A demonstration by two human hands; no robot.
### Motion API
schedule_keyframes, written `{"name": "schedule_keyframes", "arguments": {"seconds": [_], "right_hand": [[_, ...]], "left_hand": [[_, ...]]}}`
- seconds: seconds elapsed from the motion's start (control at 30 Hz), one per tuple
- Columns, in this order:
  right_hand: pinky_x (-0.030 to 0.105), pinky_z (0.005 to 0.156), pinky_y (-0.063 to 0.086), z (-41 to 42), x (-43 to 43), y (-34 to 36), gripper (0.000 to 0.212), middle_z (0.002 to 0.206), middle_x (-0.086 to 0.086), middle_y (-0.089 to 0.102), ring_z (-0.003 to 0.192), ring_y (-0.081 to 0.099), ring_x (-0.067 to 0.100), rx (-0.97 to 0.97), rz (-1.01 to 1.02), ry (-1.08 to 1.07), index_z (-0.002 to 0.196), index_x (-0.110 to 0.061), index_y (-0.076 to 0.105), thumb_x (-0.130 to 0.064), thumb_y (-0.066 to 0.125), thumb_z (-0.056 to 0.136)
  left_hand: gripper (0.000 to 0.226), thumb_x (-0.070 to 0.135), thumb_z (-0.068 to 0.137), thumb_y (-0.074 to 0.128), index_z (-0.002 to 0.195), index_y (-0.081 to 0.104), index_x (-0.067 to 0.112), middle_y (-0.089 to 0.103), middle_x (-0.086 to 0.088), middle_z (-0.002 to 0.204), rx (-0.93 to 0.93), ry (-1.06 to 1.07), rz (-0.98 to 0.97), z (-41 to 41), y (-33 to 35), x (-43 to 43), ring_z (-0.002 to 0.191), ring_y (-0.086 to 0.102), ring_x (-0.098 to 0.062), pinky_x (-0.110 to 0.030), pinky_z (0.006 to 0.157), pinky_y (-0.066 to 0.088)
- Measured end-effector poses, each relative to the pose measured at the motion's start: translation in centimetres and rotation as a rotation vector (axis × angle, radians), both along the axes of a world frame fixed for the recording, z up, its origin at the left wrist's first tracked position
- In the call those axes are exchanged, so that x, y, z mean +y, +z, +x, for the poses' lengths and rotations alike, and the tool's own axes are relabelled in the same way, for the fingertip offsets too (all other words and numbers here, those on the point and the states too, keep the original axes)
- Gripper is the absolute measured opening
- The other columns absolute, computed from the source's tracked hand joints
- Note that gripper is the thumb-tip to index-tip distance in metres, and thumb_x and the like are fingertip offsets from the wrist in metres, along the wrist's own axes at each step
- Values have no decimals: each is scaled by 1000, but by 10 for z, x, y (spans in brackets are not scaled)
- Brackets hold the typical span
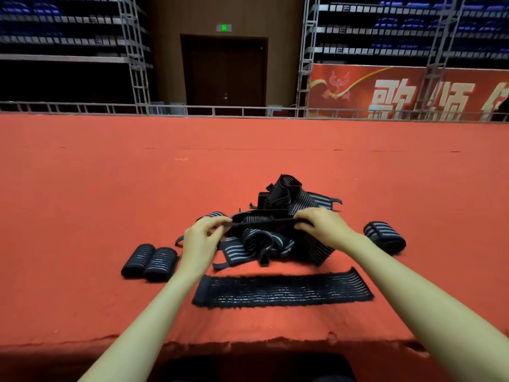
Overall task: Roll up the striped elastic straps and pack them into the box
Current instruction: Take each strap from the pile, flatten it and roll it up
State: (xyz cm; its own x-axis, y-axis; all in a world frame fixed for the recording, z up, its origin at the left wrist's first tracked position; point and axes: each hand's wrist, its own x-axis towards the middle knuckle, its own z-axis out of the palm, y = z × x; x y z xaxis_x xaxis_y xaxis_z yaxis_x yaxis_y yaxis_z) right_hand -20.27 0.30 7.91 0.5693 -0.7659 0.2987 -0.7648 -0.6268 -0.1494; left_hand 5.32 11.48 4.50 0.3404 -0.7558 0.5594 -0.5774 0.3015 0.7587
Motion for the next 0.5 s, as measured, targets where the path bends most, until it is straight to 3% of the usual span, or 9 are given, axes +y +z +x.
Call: {"name": "schedule_keyframes", "arguments": {"seconds": [0.1, 0.3, 0.4, 0.5], "right_hand": [[30, 78, 39, -7, 5, -30, 23, 115, -2, 61, 111, 54, 20, 112, -1, -18, 113, -20, 61, -27, 56, 93], [30, 71, 38, -37, 0, -63, 15, 109, -1, 63, 103, 58, 24, 163, 134, -147, 104, -22, 61, -25, 59, 89], [32, 71, 43, -49, 0, -73, 14, 100, -3, 65, 96, 60, 22, 154, 251, -153, 97, -25, 61, -32, 65, 85], [35, 76, 48, -62, 1, -85, 15, 101, -3, 66, 97, 60, 21, 145, 284, -200, 96, -26, 64, -27, 66, 81]], "left_hand": [[14, 4, 81, 69, 88, 75, 15, 50, 1, 97, 26, 54, -60, 1, -16, 6, 86, 50, 8, -3, 75, 36], [19, 8, 84, 68, 89, 69, 26, 66, 8, 90, 139, 16, 19, 11, -35, 13, 89, 60, -4, -6, 79, 41], [28, 14, 83, 70, 98, 61, 35, 67, 6, 85, 249, 31, 46, 18, -45, 11, 84, 62, -8, -20, 80, 46], [29, 12, 83, 70, 104, 55, 24, 66, 0, 87, 354, 48, 69, 21, -53, 10, 85, 63, -15, -31, 83, 48]]}}
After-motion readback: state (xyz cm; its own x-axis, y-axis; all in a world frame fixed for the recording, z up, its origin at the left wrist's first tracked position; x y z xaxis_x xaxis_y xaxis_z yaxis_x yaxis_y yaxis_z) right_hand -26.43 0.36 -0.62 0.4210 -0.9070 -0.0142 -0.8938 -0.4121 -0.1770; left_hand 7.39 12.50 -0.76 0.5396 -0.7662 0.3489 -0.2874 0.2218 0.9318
